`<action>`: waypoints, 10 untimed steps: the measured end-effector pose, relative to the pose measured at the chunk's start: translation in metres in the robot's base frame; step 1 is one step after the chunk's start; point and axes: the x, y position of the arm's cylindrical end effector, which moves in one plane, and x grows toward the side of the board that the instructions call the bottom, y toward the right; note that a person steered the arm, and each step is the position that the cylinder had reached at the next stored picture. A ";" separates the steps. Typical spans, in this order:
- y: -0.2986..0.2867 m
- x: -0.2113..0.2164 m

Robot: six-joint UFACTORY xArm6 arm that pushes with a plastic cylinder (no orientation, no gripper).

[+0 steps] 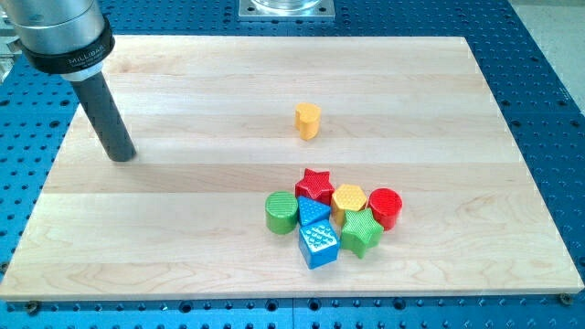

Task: Push the heart towards the left edge of the board

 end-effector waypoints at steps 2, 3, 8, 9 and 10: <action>0.085 0.007; 0.175 0.012; 0.240 0.039; 0.327 0.029; 0.324 -0.010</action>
